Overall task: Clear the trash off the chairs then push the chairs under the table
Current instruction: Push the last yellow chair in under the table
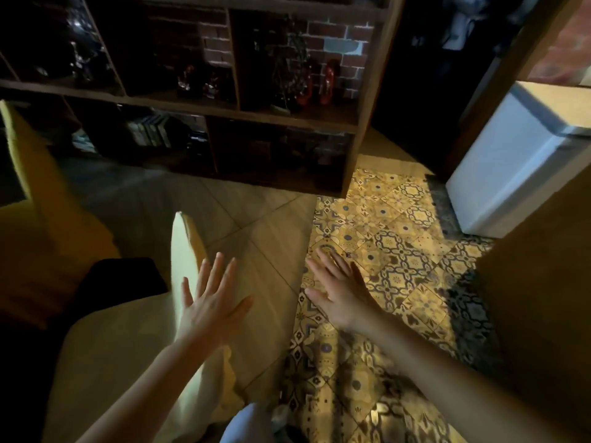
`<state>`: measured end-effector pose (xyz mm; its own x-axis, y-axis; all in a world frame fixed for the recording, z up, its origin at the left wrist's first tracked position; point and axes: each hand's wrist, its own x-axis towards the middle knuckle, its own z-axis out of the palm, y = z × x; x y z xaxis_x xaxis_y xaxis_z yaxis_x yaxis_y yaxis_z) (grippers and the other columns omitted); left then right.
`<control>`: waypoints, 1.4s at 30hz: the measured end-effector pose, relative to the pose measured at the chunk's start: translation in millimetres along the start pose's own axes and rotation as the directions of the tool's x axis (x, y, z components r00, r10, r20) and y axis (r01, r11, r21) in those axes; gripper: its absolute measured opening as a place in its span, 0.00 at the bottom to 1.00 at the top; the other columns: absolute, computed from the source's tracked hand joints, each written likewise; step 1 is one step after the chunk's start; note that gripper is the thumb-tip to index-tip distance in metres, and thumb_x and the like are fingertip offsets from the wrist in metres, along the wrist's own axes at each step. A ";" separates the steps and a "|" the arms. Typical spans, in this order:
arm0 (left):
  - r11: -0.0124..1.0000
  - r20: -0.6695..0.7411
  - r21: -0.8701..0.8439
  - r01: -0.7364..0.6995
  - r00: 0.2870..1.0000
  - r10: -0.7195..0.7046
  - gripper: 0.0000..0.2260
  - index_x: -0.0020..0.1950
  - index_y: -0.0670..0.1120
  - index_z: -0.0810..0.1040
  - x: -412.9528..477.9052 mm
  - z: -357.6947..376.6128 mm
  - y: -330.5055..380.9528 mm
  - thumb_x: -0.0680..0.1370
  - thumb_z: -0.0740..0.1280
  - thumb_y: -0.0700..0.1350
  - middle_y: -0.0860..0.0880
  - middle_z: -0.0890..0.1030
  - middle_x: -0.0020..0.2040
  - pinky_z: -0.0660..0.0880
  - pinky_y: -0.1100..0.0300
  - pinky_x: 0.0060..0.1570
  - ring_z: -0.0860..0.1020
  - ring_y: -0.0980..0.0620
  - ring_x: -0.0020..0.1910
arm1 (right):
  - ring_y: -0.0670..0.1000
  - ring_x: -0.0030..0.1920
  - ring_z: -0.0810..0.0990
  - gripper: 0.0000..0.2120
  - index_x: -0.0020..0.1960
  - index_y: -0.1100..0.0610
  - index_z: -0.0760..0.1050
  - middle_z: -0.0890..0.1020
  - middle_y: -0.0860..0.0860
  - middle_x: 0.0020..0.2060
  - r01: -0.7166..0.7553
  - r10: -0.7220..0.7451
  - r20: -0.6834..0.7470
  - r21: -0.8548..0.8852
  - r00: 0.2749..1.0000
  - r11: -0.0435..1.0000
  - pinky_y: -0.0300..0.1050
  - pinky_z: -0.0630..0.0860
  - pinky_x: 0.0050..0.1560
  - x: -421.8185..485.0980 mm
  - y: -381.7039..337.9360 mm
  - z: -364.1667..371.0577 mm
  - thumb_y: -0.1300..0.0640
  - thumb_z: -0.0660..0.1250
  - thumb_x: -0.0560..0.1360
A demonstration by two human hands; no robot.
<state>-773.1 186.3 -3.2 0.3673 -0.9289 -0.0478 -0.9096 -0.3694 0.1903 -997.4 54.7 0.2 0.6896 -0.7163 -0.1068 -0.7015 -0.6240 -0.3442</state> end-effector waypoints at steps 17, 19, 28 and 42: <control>0.825 -0.007 -0.066 0.561 0.826 -0.563 0.36 0.73 0.57 0.32 42.0 7.3 -58.1 0.70 0.41 0.70 0.54 0.28 0.71 0.29 0.43 0.70 0.28 0.51 0.71 | 0.47 0.76 0.36 0.29 0.77 0.43 0.46 0.41 0.44 0.77 0.589 -0.563 0.284 -0.005 0.776 0.808 0.60 0.39 0.74 211.4 -72.3 2.8 0.36 0.46 0.79; 0.765 0.016 -0.090 0.637 0.769 -0.639 0.36 0.73 0.57 0.32 42.3 10.1 -57.1 0.70 0.41 0.70 0.54 0.27 0.71 0.30 0.43 0.70 0.28 0.50 0.71 | 0.48 0.76 0.37 0.29 0.77 0.44 0.47 0.42 0.45 0.78 0.673 -0.636 0.331 0.004 0.697 0.740 0.60 0.38 0.74 236.9 -85.8 2.6 0.36 0.47 0.79; 0.421 0.012 -0.272 0.865 0.441 -0.898 0.35 0.74 0.56 0.35 38.1 15.9 -27.2 0.73 0.43 0.69 0.53 0.30 0.72 0.31 0.46 0.70 0.29 0.52 0.72 | 0.49 0.76 0.37 0.30 0.77 0.45 0.48 0.44 0.47 0.78 0.929 -0.817 0.499 0.059 0.289 0.364 0.60 0.39 0.74 310.5 -135.4 11.7 0.37 0.49 0.79; 0.046 -0.039 -0.320 0.946 0.035 -0.999 0.41 0.54 0.58 0.79 36.5 51.5 14.7 0.62 0.41 0.80 0.59 0.82 0.48 0.66 0.66 0.31 0.75 0.60 0.41 | 0.49 0.70 0.63 0.24 0.65 0.44 0.68 0.71 0.45 0.65 0.993 -0.831 0.554 0.050 0.059 0.104 0.66 0.43 0.72 346.8 -149.4 45.9 0.34 0.59 0.74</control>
<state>-783.1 145.6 -52.7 0.9290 0.3370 -0.1532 0.3677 -0.8877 0.2770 -645.2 -86.2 -28.2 0.7227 0.6492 -0.2371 0.6213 -0.7605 -0.1887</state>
